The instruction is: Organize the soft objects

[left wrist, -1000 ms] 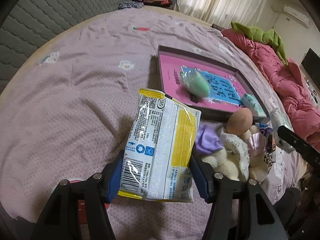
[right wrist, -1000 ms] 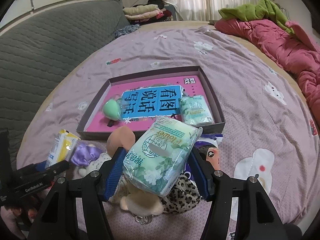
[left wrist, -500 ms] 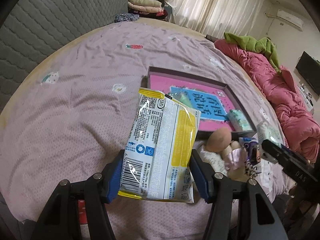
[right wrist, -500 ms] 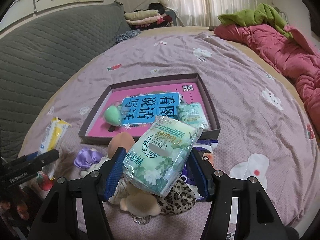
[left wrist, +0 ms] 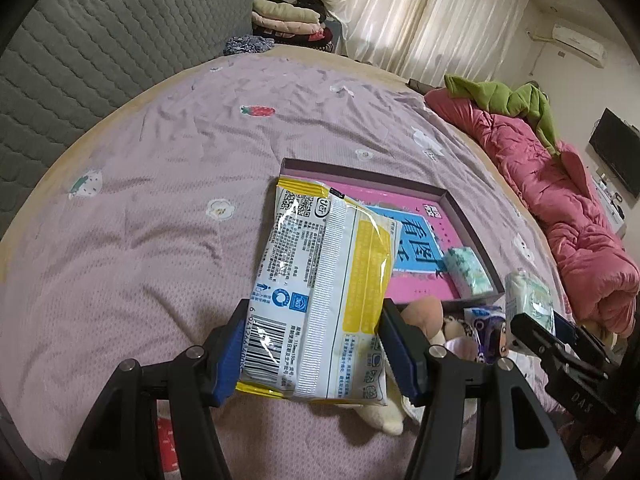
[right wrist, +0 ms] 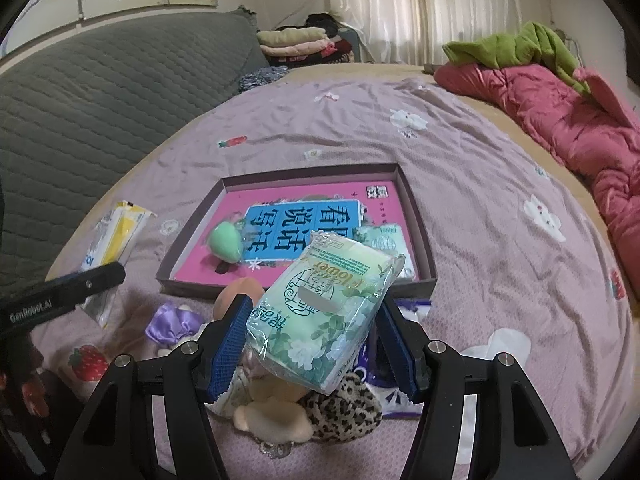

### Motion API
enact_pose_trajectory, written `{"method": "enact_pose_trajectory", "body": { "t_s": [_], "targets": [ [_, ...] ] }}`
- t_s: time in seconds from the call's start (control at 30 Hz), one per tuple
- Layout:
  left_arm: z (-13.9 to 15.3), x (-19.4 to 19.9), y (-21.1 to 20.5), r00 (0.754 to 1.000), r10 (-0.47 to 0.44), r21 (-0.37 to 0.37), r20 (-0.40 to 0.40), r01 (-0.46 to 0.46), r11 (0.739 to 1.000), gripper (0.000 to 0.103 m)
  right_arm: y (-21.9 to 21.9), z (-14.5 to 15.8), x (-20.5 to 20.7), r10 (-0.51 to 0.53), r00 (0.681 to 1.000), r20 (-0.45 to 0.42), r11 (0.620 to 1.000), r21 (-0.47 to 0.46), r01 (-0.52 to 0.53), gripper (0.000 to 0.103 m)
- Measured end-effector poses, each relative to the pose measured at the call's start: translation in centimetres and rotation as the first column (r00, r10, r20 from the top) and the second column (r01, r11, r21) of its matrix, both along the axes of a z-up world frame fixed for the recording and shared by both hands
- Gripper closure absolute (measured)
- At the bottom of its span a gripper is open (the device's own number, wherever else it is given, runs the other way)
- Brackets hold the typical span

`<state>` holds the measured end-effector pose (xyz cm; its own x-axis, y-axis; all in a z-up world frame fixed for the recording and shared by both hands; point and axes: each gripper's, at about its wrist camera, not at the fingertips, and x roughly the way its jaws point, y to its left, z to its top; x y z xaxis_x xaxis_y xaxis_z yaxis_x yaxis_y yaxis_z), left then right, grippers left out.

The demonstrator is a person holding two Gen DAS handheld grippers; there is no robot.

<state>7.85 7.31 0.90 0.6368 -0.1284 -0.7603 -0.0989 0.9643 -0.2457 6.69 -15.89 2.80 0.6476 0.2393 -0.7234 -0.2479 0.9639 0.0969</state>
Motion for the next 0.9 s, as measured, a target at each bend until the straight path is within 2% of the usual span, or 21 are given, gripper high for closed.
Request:
{"method": "enact_pose_trajectory", "body": {
  "t_s": [0.5, 0.9],
  "targets": [
    [0.7, 3.8, -0.5, 1.000, 0.009, -0.008, 0.028, -0.009, 1.000, 0.041, -0.3, 0.3, 1.3, 0.011, 1.000, 0.018, 1.000, -0.021, -0.011, 0.038],
    [-0.9, 7.8, -2.1, 0.999, -0.052, 0.018, 0.004, 0.051, 0.999, 0.041, 0.0, -0.4, 3.2, 0.020, 1.000, 0.006, 1.000, -0.024, -0.020, 0.038]
  ]
}}
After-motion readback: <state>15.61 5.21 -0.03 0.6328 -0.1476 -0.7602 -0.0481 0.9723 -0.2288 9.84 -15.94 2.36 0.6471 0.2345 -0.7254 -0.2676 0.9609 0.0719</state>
